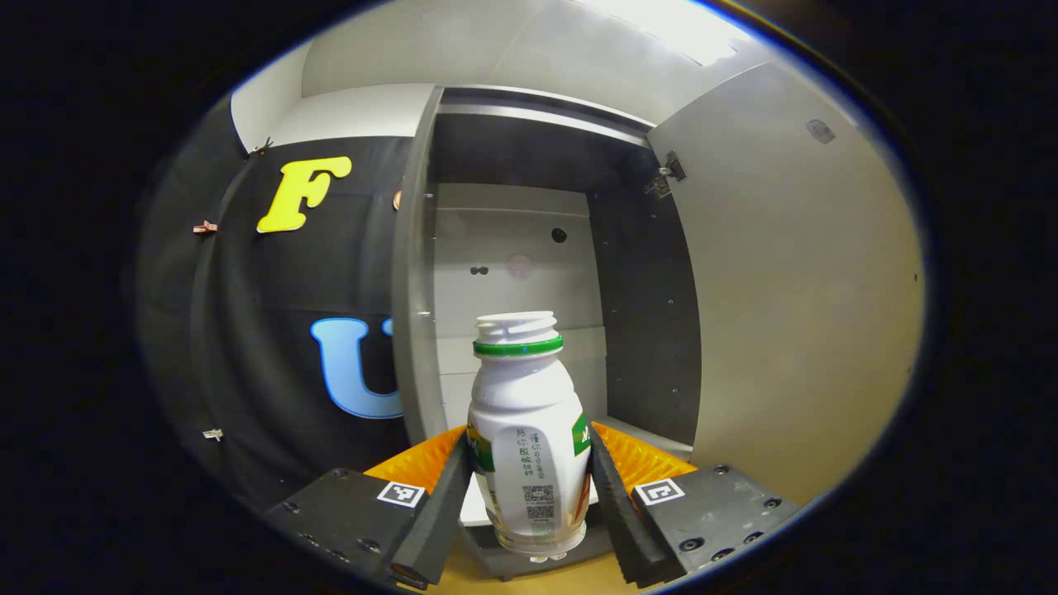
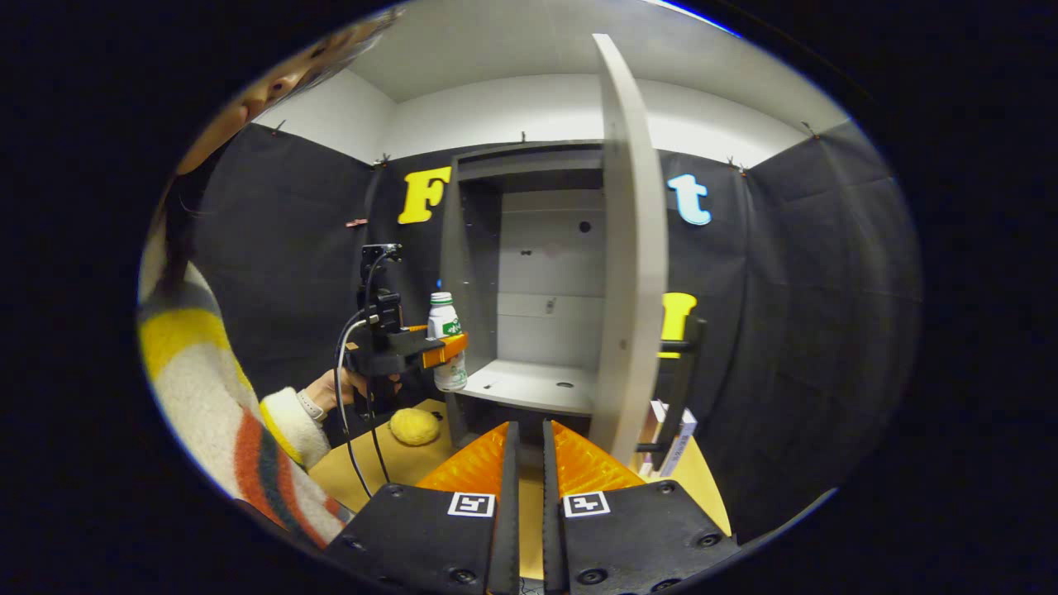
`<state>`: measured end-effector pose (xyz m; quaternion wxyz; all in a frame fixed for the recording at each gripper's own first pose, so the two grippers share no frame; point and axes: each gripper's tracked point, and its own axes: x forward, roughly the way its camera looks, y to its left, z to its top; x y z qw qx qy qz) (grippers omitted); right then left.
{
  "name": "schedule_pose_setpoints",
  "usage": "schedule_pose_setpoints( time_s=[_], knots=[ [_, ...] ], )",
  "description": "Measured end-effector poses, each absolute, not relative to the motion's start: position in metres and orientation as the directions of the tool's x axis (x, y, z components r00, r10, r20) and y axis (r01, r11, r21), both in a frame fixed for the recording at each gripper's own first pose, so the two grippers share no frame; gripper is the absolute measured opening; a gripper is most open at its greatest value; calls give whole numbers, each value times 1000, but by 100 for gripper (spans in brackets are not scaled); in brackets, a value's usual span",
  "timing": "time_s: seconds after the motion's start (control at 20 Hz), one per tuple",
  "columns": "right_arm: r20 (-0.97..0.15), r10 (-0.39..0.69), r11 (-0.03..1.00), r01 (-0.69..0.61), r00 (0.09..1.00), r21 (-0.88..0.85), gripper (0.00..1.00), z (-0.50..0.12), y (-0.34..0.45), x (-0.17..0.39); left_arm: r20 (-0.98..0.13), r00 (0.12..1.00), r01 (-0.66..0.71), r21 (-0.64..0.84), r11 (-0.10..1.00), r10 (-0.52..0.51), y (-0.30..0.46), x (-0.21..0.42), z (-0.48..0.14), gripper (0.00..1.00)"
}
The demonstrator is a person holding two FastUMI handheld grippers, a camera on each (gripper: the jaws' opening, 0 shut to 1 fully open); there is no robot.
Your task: Open the cabinet door with the right hand, grasp the bottle in the cabinet with the left hand and place it on the coaster, then close the cabinet door with the right hand.
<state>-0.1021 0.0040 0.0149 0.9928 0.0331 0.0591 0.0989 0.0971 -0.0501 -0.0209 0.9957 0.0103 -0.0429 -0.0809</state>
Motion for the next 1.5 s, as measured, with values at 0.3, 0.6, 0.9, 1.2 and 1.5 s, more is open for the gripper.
schedule_pose_setpoints(
  time_s=[0.3,0.6,0.9,1.2,1.5],
  knots=[
    [-51,412,909,-407,910,85,22,27,74,-39,25,993,117,3,993,-117,-15,48,-70,78],
    [-62,467,884,-468,882,11,32,15,114,65,-20,993,122,80,989,-120,13,-9,-144,78],
    [-139,445,895,-446,885,22,63,-50,158,124,-34,990,134,9,991,-133,23,-36,-204,78],
    [-215,337,935,-353,917,-39,98,-134,152,170,-27,987,156,1,988,-156,15,-34,-285,79],
    [-268,272,946,-308,924,-100,98,-201,166,201,-91,981,173,22,985,-171,2,-21,-375,79]
  ],
)
